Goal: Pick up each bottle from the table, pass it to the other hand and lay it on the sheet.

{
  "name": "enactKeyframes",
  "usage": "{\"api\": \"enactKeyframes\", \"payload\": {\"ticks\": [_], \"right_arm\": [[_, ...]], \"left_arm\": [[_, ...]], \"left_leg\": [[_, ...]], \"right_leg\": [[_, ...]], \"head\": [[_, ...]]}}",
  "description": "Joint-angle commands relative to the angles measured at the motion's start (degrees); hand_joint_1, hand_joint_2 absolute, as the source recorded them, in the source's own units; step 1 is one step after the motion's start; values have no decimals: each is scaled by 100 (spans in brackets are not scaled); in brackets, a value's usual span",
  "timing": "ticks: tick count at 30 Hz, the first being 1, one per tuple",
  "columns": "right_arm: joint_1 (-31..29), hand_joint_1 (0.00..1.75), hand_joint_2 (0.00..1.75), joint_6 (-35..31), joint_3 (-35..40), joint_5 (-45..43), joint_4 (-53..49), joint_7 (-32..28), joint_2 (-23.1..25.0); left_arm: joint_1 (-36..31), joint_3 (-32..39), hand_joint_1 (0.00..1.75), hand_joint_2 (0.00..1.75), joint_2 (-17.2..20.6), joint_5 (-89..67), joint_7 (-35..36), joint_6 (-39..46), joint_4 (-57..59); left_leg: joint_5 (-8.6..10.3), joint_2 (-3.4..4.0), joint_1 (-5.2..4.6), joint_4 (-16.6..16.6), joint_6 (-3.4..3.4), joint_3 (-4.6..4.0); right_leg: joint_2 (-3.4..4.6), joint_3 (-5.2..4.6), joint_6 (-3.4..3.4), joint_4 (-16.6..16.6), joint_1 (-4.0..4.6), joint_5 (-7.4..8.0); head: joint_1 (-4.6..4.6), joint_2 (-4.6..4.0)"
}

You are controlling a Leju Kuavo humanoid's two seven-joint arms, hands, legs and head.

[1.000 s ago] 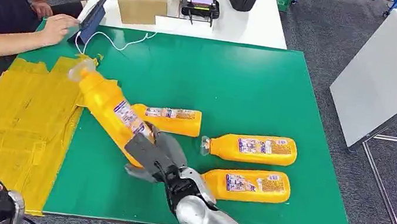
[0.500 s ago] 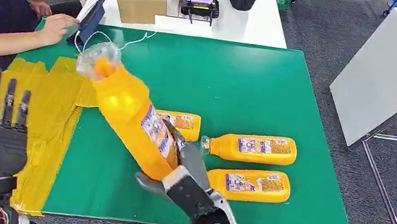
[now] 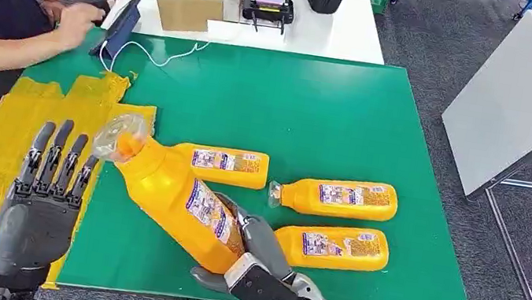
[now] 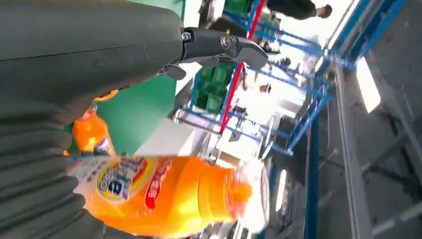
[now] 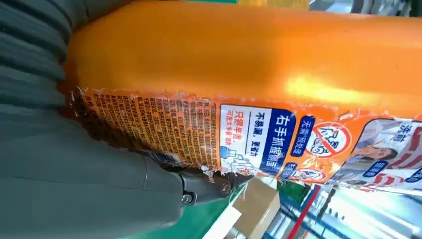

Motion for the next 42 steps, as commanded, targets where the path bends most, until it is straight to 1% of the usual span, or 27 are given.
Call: {"api": "enactKeyframes", "payload": {"ticks": [1,5,8,13,15,19,20,21,22,24,26,28,29,30,31,32,33,36,42], "right_arm": [[-117,175,175,183,56,87,-193,39,-61],[-147,175,175,218,66,96,-186,56,-62],[-273,175,175,325,123,142,-253,115,-6],[-426,175,175,499,254,203,-349,242,82],[-524,175,175,587,334,239,-381,311,121],[-524,175,175,587,334,239,-381,311,121],[-549,175,175,607,343,239,-386,333,134],[-587,175,175,647,373,243,-385,368,139],[-660,175,175,730,426,234,-373,419,154],[-848,175,175,933,532,157,-328,578,235],[-916,175,175,986,554,119,-296,638,293],[-984,175,175,1191,575,-222,-251,670,338],[-1241,175,175,1196,766,-452,92,339,251],[-1462,175,175,1421,927,-934,449,136,240],[-1586,175,175,1656,1020,-1272,613,92,248],[-1736,175,175,1976,1153,-1644,764,140,279],[-1851,175,175,2125,1272,-1846,838,200,311],[-2103,175,175,2409,1634,-2191,882,469,446],[-2120,175,175,2439,1702,-2223,831,525,434]], "left_arm": [[-96,-510,0,175,350,-463,12,-342,314],[-106,-528,0,175,384,-536,4,-404,312],[-127,-664,0,175,456,-821,4,-613,332],[-172,-762,0,175,507,-880,21,-751,420],[-198,-787,0,175,528,-895,37,-809,456],[-198,-787,0,175,528,-895,37,-809,456],[-203,-785,0,175,533,-895,37,-819,457],[-208,-794,0,175,546,-893,37,-850,458],[-216,-807,0,175,558,-902,43,-879,462],[-247,-847,0,175,580,-914,56,-945,496],[-267,-868,0,175,582,-919,63,-969,522],[-304,-932,0,175,629,-860,98,-1076,566],[-313,-964,0,175,717,-590,111,-1228,652],[-320,-981,0,175,778,-544,91,-1338,741],[-339,-989,0,175,797,-498,70,-1404,799],[-381,-999,0,175,802,-474,63,-1463,868],[-420,-998,0,175,783,-442,59,-1505,921],[-572,-976,0,175,654,-328,162,-1450,1074],[-577,-961,0,175,632,-328,179,-1417,1065]], "left_leg": [[-5,-8,2,-3,-5,13],[-8,-12,4,-3,-9,24],[-1,-4,0,-3,-4,7],[-9,-2,3,-1,-8,21],[-3,-4,0,-3,-5,13],[-6,-5,4,-2,-6,18],[-2,-4,0,-4,-4,10],[-6,-8,5,-3,-7,21],[-3,-4,2,-3,-5,12],[-7,-1,3,0,-7,18],[-2,1,2,-1,-5,10],[-1,0,1,-2,-4,8],[-3,-3,2,-1,-6,14],[-3,0,3,-5,-7,22],[-1,8,2,-7,-5,21],[0,10,-1,-10,-4,20],[-2,11,1,-12,-7,31],[0,1,2,-8,-7,26],[-2,-2,4,-7,-7,28]], "right_leg": [[16,14,-7,-3,0,-5],[23,25,-11,-2,0,-9],[13,5,-5,-1,-1,-1],[32,20,-10,1,0,-7],[20,12,-7,0,-2,-4],[23,18,-9,-2,1,-6],[14,10,-5,-1,-1,-3],[22,22,-9,-3,1,-6],[17,12,-6,-1,0,-3],[29,17,-9,2,-1,-6],[21,9,-7,0,0,-1],[19,7,-6,1,0,-1],[24,13,-9,1,0,-3],[31,19,-11,-2,0,-2],[29,17,-7,-6,0,2],[28,15,-6,-5,-3,2],[41,25,-9,-7,-2,2],[31,24,-10,-3,-2,0],[27,29,-10,-3,0,-4]], "head": [[0,0],[0,0],[-2,0],[0,0],[0,0],[0,0],[-2,0],[0,0],[0,0],[0,0],[-2,0],[0,0],[-2,0],[0,0],[0,0],[-2,0],[0,0],[2,0],[0,0]]}}
